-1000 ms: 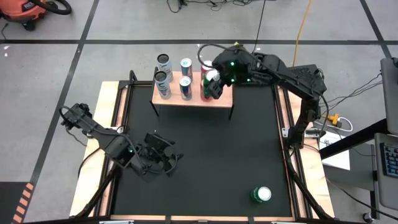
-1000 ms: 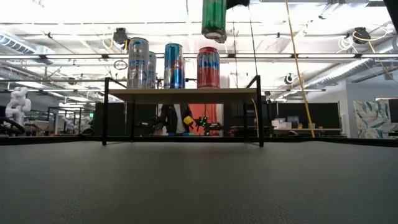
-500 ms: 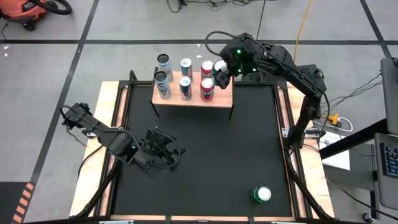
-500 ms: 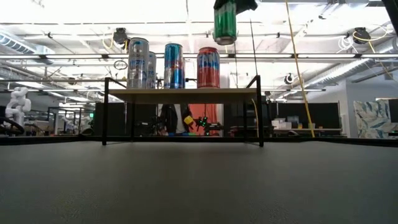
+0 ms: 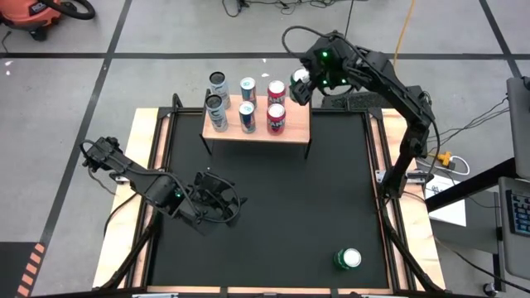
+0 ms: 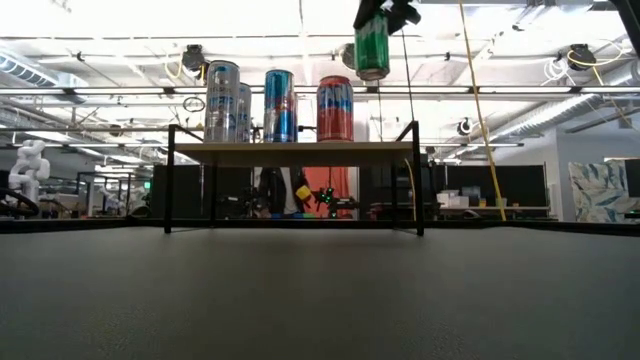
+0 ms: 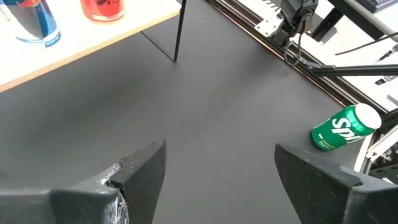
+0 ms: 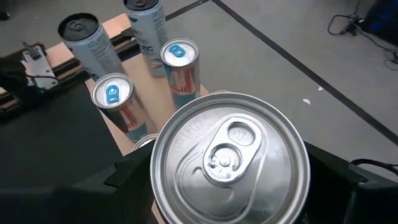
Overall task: Place canned beverage on shelf
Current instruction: Put the left green soda can on the shelf
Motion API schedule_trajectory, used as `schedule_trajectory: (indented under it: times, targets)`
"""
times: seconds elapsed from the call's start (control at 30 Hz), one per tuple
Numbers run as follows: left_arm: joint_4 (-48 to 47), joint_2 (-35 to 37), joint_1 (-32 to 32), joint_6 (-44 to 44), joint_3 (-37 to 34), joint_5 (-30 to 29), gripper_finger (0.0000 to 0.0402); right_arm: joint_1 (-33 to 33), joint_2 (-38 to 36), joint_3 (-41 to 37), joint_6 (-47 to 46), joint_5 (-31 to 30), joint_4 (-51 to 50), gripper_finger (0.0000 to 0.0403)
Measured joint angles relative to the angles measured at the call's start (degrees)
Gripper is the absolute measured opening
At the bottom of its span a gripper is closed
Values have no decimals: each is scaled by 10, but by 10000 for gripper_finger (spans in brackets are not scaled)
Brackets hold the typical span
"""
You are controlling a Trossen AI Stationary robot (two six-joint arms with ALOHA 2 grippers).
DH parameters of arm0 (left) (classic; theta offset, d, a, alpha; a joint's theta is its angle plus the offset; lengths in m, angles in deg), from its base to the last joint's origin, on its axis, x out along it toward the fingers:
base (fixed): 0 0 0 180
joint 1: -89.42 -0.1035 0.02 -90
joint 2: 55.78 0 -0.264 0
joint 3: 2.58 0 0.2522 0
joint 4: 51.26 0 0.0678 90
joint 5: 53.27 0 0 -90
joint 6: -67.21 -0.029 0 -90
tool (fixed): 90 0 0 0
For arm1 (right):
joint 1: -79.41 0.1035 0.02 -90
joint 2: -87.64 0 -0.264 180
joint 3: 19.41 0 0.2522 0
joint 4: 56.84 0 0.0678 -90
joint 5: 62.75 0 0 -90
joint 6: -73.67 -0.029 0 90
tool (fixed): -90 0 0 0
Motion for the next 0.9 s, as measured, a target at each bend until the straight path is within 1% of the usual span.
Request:
schedule_trajectory:
  times: [0.43,0.7,0.9]
  targets:
    - [-1,0,-3,-16,0,0,299,-45,0,-9,0,2,18,288]
    - [-1,0,-8,-22,0,0,299,-58,0,-49,-6,30,49,288]
    - [-1,0,-8,-26,0,0,299,-65,0,-84,-14,31,81,288]
